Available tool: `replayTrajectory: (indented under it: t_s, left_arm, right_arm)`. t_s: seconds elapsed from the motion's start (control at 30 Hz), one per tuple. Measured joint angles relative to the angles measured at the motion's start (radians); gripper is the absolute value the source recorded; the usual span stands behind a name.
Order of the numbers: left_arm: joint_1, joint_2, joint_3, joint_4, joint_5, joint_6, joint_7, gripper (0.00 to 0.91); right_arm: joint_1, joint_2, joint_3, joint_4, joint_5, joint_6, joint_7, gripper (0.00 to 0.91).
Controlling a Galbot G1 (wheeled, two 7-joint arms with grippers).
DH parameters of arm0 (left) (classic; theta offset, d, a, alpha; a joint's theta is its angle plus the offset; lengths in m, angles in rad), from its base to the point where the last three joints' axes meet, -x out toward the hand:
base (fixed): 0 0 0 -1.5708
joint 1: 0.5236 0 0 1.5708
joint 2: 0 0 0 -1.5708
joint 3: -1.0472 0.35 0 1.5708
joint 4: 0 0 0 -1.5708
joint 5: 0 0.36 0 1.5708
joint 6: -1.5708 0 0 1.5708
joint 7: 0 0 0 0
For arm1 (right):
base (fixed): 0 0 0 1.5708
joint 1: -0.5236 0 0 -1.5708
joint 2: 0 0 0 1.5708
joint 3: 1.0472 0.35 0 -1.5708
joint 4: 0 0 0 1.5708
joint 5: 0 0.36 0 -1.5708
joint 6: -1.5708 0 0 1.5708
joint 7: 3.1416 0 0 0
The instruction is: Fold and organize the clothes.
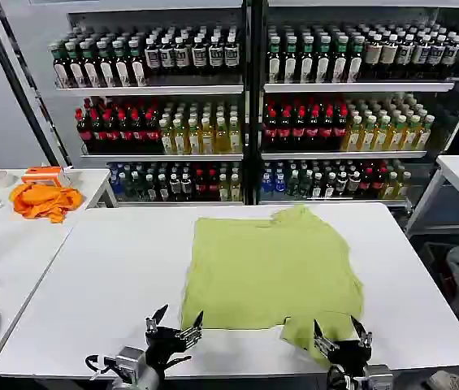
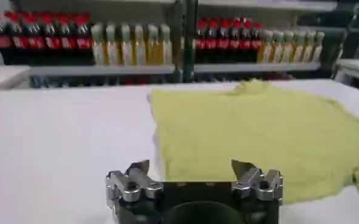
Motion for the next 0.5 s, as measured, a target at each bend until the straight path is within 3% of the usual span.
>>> replayTrajectory:
  t_s: [0.1, 0.13, 0.17, 0.2, 0.23, 0.27, 0.3, 0.33, 0.5]
  left_arm:
    - [-0.012, -0.003, 0.011, 0.015, -0.008, 0.021, -0.005, 0.907]
    - [-0.017, -0.004, 0.015, 0.021, -0.01, 0.026, -0.005, 0.836]
    - [-0.022, -0.004, 0.018, 0.027, -0.012, 0.031, -0.007, 0.504]
    - [-0.027, -0.004, 0.021, 0.033, -0.013, 0.035, -0.008, 0.02]
    - [-0.031, -0.004, 0.025, 0.038, -0.016, 0.039, -0.009, 0.02]
    - [-0.035, -0.004, 0.029, 0.043, -0.017, 0.043, -0.009, 0.02]
    - [-0.037, -0.004, 0.032, 0.048, -0.018, 0.046, -0.009, 0.02]
    - [-0.04, -0.004, 0.034, 0.053, -0.02, 0.049, -0.009, 0.02]
    - [-0.047, -0.001, 0.037, 0.07, -0.032, 0.057, -0.008, 0.02]
  right_arm:
    - [-0.015, 0.0, -0.001, -0.004, 0.003, -0.004, 0.005, 0.907]
    - [-0.018, 0.001, -0.003, -0.004, 0.003, -0.005, 0.006, 0.907]
    - [-0.02, 0.001, -0.004, -0.004, 0.004, -0.006, 0.008, 0.907]
    - [-0.022, 0.003, -0.005, -0.004, 0.006, -0.007, 0.01, 0.907]
    - [-0.024, 0.004, -0.006, -0.004, 0.008, -0.009, 0.011, 0.907]
    - [-0.027, 0.006, -0.008, -0.004, 0.01, -0.011, 0.012, 0.766]
    - [-0.029, 0.007, -0.01, -0.005, 0.012, -0.012, 0.012, 0.131]
    - [-0.031, 0.009, -0.011, -0.007, 0.015, -0.013, 0.012, 0.0]
    - [-0.036, 0.015, -0.016, -0.012, 0.032, -0.022, 0.02, 0.0]
